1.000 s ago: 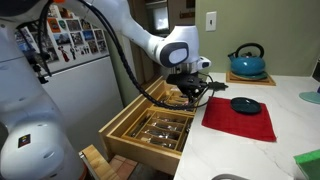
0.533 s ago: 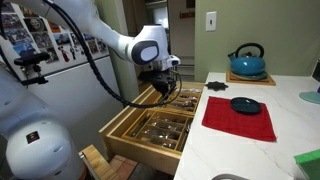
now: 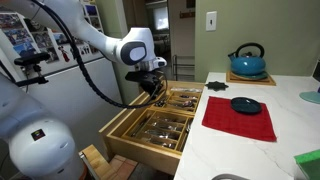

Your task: Pick up the silver knife and put it in the bottom compartment of the right open drawer

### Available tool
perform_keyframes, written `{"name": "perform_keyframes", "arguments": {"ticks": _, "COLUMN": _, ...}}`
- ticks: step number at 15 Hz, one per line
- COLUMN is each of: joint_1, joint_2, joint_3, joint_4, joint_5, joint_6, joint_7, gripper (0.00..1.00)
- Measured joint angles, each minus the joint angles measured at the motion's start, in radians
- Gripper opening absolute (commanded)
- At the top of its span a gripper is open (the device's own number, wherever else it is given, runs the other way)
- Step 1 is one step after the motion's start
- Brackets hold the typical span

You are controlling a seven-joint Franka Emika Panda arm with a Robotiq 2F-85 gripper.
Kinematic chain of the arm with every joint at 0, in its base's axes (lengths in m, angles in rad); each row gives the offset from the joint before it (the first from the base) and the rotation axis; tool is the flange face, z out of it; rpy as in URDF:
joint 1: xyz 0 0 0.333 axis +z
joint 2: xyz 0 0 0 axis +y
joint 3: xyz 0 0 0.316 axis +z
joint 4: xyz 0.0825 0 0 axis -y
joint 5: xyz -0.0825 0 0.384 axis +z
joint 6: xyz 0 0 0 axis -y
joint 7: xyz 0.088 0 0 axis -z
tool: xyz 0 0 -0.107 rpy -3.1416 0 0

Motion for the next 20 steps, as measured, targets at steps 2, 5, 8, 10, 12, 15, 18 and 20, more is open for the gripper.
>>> {"name": "perform_keyframes", "arguments": {"ticks": 2, "joint_1": -0.001, "joint_2": 0.0, "joint_3": -0.005, "joint_4": 0.001, "joint_5": 0.0, "joint_6": 0.0, "joint_7": -0.001, "gripper": 0.12}}
{"name": "perform_keyframes", "arguments": {"ticks": 5, "joint_1": 0.001, "joint_2": 0.002, "joint_3": -0.004, "joint_4": 0.001, "joint_5": -0.001, "joint_6": -0.001, "joint_7": 0.0, "gripper": 0.03}}
{"name": "perform_keyframes", "arguments": {"ticks": 8, "joint_1": 0.024, "joint_2": 0.031, "joint_3": 0.013, "joint_4": -0.007, "joint_5": -0.001, "joint_6": -0.002, "joint_7": 0.008, "gripper": 0.03}}
{"name": "perform_keyframes", "arguments": {"ticks": 10, "joint_1": 0.047, "joint_2": 0.073, "joint_3": 0.035, "joint_4": -0.013, "joint_5": 0.0, "joint_6": -0.002, "joint_7": 0.027, "gripper": 0.03}}
{"name": "perform_keyframes", "arguments": {"ticks": 12, "joint_1": 0.072, "joint_2": 0.123, "joint_3": 0.055, "joint_4": -0.014, "joint_5": 0.005, "joint_6": -0.001, "joint_7": 0.047, "gripper": 0.03}}
{"name": "perform_keyframes", "arguments": {"ticks": 15, "joint_1": 0.099, "joint_2": 0.194, "joint_3": 0.079, "joint_4": -0.012, "joint_5": 0.021, "joint_6": 0.006, "joint_7": 0.063, "gripper": 0.03}}
{"name": "perform_keyframes", "arguments": {"ticks": 18, "joint_1": 0.115, "joint_2": 0.255, "joint_3": 0.099, "joint_4": -0.004, "joint_5": 0.027, "joint_6": 0.008, "joint_7": 0.075, "gripper": 0.03}}
{"name": "perform_keyframes", "arguments": {"ticks": 20, "joint_1": 0.12, "joint_2": 0.287, "joint_3": 0.11, "joint_4": -0.001, "joint_5": 0.028, "joint_6": 0.008, "joint_7": 0.087, "gripper": 0.03}}
